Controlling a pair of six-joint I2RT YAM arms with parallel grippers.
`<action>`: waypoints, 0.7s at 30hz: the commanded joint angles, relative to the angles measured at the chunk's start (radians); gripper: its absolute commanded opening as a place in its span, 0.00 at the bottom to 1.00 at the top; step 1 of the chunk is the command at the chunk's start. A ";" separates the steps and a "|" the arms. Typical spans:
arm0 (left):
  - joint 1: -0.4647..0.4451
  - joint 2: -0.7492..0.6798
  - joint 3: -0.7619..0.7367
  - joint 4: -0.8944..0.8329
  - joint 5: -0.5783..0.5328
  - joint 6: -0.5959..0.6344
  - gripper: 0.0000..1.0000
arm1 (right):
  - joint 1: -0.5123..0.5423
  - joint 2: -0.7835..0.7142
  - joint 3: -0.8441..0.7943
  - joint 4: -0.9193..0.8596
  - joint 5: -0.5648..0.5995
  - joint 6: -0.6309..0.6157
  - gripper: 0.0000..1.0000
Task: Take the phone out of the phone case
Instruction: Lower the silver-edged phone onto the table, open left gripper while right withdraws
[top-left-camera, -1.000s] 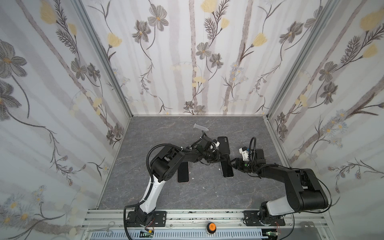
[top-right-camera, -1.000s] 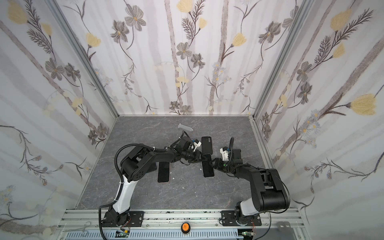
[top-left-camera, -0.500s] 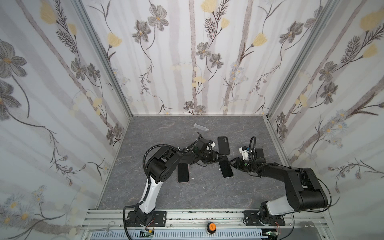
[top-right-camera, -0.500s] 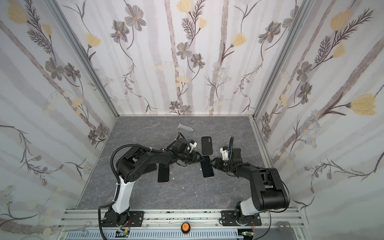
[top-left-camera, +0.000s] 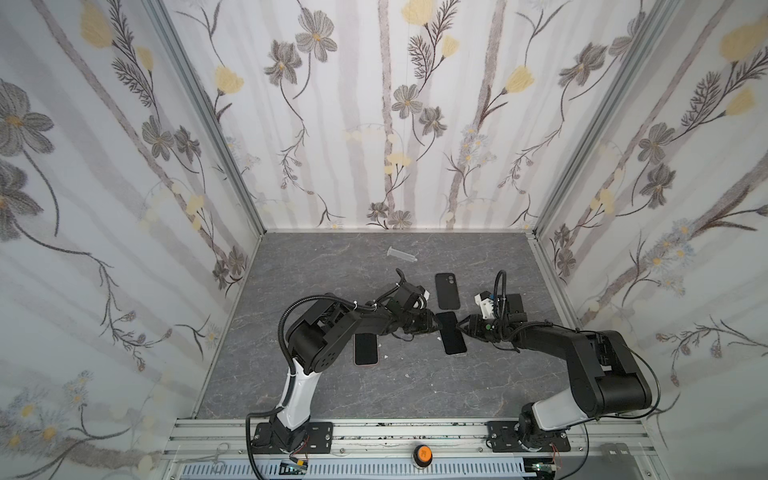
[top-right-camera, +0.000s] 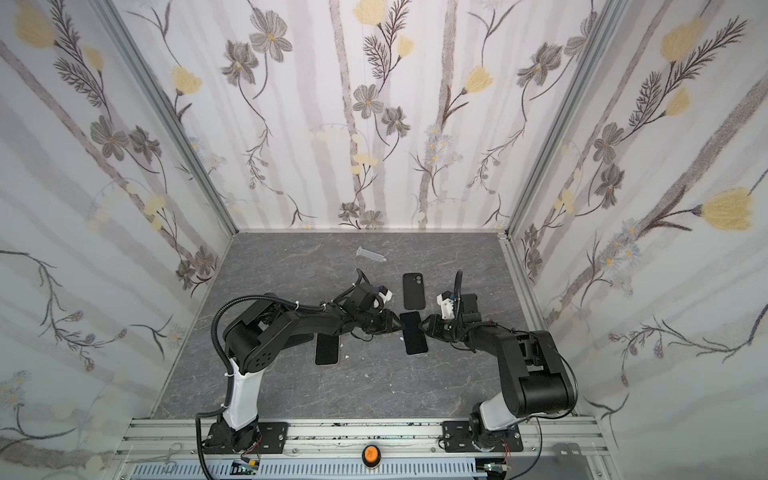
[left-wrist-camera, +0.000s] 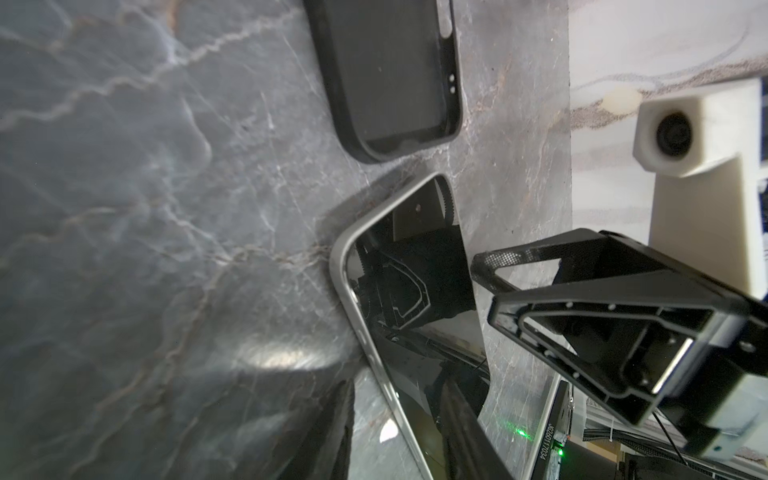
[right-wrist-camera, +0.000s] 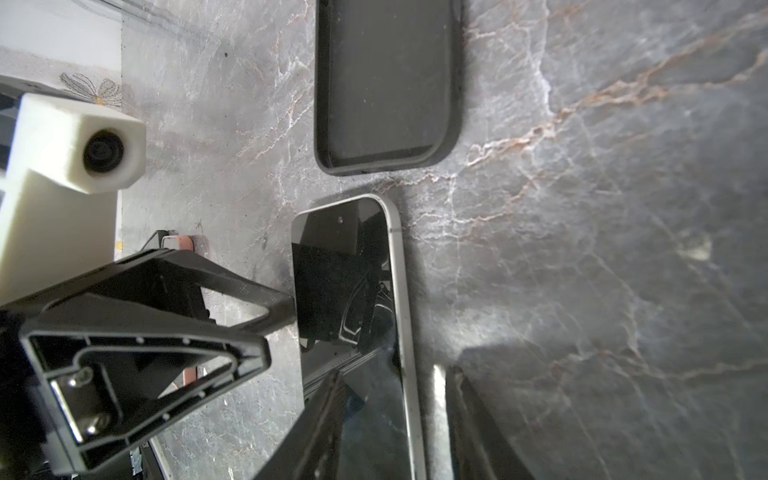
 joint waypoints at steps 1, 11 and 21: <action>-0.013 0.003 -0.003 -0.030 -0.029 0.000 0.34 | 0.005 0.012 0.009 -0.034 0.011 0.000 0.39; -0.042 0.032 0.039 -0.025 -0.021 -0.011 0.30 | 0.005 0.018 0.013 -0.053 0.042 -0.009 0.31; -0.053 0.057 0.063 -0.015 -0.007 -0.021 0.30 | -0.001 0.022 0.031 -0.070 0.062 -0.021 0.30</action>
